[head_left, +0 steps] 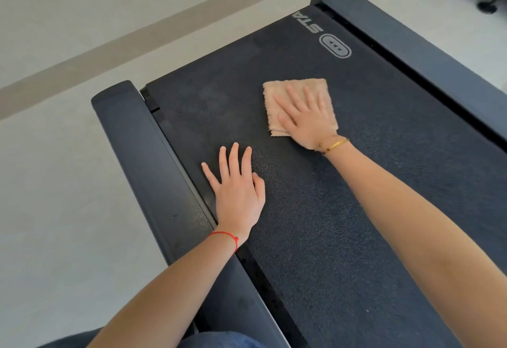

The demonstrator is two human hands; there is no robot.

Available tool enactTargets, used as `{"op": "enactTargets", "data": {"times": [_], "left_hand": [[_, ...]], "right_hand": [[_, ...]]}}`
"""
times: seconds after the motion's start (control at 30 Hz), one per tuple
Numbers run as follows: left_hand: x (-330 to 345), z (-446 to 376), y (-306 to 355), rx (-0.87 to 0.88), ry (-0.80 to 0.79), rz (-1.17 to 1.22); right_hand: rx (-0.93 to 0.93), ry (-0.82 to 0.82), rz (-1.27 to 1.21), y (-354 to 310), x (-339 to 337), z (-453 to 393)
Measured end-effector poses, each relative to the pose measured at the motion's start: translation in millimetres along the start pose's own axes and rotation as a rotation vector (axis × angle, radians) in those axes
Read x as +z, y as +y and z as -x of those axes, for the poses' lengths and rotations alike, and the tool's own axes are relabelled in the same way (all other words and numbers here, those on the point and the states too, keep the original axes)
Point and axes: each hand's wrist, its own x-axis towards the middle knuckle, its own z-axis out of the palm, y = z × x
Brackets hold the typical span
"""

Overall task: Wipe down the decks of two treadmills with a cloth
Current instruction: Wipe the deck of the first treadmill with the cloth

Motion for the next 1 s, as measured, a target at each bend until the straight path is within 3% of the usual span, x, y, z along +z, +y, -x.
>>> {"op": "enactTargets", "data": {"times": [0.13, 0.23, 0.5, 0.6, 0.87, 1.0], "left_hand": [[-0.3, 0.4, 0.8, -0.001, -0.017, 0.013], [-0.4, 0.8, 1.1, -0.007, -0.016, 0.018], [-2.4, 3.4, 2.2, 0.005, -0.037, -0.001], [-3.6, 4.3, 1.1, 0.024, -0.045, -0.018], [-7.5, 10.7, -1.5, 0.069, -0.082, -0.043], [-8.8, 16.8, -0.5, 0.154, -0.090, -0.077]], "right_hand": [[0.283, 0.011, -0.052, 42.7, -3.4, 37.9], [0.346, 0.001, -0.074, 38.6, 2.0, 68.0], [0.074, -0.002, -0.010, -21.1, 24.4, 175.1], [0.055, 0.001, -0.002, -26.8, 30.1, 212.2], [0.466, 0.071, -0.115, 15.3, 32.9, 229.0], [0.506, 0.087, -0.093, -3.8, 36.0, 222.4]]}}
